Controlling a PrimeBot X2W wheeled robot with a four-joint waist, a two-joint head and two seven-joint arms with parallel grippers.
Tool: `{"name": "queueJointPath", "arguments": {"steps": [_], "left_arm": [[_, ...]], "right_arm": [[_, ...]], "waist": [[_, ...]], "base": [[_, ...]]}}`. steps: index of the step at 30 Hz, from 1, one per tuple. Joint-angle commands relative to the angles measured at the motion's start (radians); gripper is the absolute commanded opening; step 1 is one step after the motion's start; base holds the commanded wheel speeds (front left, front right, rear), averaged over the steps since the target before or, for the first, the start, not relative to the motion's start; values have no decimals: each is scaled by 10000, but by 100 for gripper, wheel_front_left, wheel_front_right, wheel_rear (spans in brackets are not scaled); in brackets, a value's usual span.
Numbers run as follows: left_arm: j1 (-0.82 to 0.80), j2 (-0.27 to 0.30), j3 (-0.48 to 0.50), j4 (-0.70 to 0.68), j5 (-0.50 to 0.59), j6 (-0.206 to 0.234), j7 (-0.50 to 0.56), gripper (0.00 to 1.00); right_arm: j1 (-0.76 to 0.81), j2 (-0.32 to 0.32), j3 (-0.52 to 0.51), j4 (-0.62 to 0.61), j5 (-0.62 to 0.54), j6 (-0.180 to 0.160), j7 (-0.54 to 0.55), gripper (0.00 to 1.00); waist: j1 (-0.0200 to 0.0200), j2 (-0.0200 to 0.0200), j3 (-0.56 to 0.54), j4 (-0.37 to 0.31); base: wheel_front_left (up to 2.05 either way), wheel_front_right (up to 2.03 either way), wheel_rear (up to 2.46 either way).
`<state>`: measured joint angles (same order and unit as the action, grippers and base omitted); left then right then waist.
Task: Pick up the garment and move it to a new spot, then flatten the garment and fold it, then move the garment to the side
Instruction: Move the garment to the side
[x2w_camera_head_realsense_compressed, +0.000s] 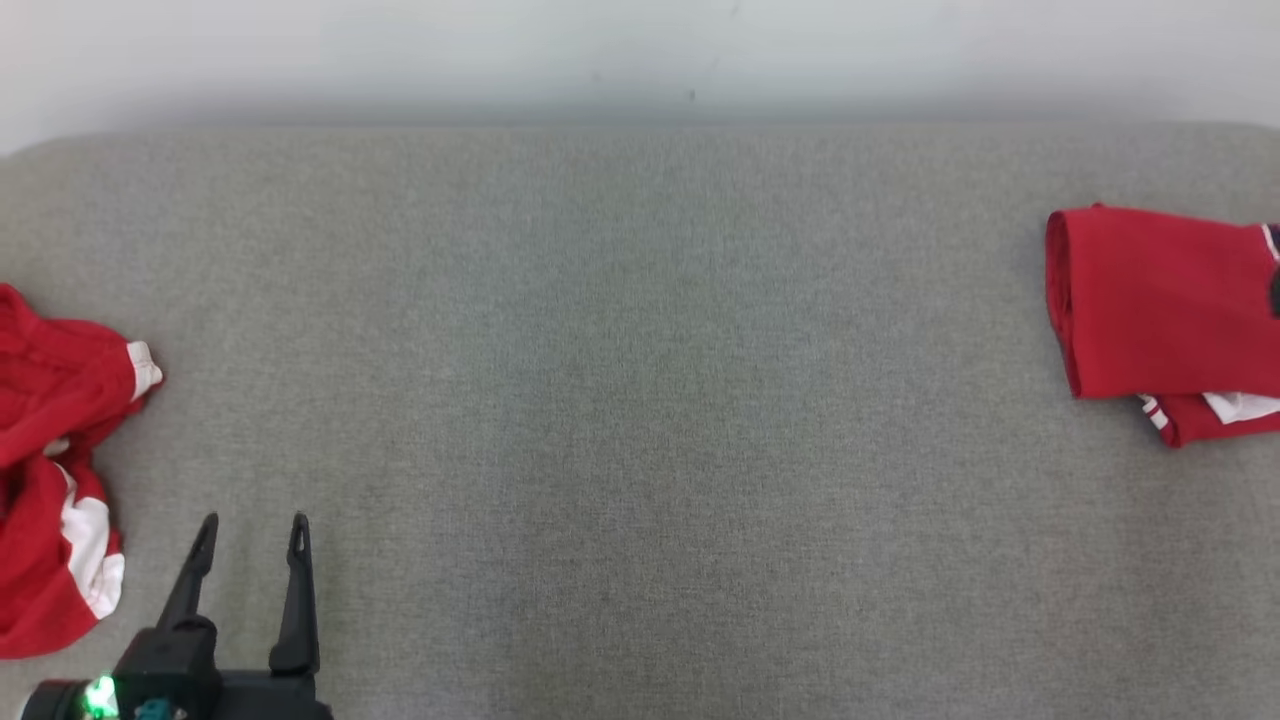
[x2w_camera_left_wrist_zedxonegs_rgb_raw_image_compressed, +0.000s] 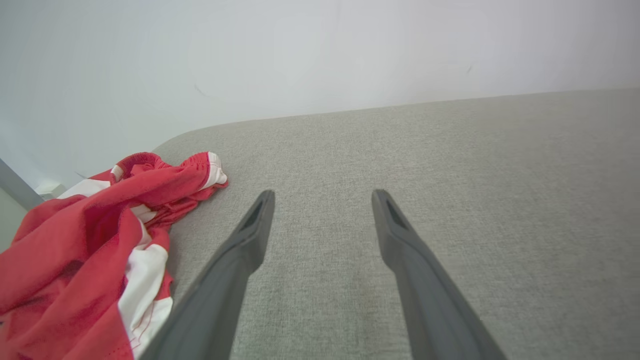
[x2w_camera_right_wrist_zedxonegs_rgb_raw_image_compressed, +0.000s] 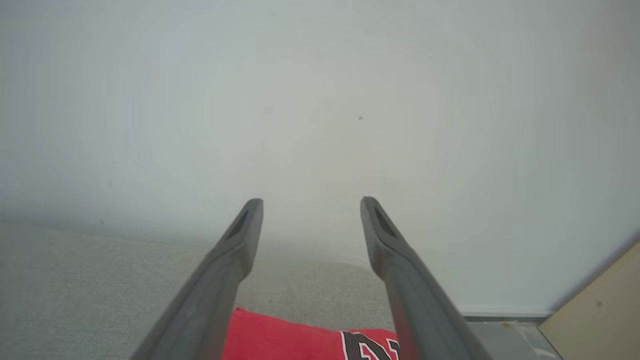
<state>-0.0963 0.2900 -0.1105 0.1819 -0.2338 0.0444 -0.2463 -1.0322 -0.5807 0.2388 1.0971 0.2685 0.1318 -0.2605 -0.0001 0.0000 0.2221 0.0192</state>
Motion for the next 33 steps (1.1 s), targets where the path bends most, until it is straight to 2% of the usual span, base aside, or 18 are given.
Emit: {"name": "queueJointPath", "arguments": {"steps": [1,7,17,18,20,25,33], "left_arm": [[232,-45,-20,60,-45,43,-68,100],[595,-129,-94,149,-106,142,-49,100],[1140,-82,-133,24,-223,265,59,100],[1140,-82,-133,24,-223,265,59,100],[1277,-98,-157,-27,-234,350,69,100],[1451,-155,-227,-94,-244,444,60,100],[1628,-155,-288,-135,-194,609,19,100]], "right_arm": [[551,232,-169,-928,102,-25,-61,100],[3143,1393,-1143,-3859,47,-25,-48,100],[7033,3663,-2091,-7036,-1020,-25,-51,100],[7033,3663,-2091,-7036,-1020,-25,-51,100],[7947,4166,-2219,-7807,-1294,-25,-52,100],[9297,4790,-2257,-8809,-1580,-25,-52,100],[10588,5223,-2476,-9209,-1909,-25,-52,100]], "waist": [[1,0,-597,60],[1,0,-1341,49],[1,0,-2136,152],[1,0,-2136,152],[1,0,-2298,160],[1,0,-2425,195],[1,0,-2628,220]], "base": [[0,0,0],[0,0,0],[0,0,0],[0,0,0],[0,0,0],[0,0,0],[0,0,0]]}}
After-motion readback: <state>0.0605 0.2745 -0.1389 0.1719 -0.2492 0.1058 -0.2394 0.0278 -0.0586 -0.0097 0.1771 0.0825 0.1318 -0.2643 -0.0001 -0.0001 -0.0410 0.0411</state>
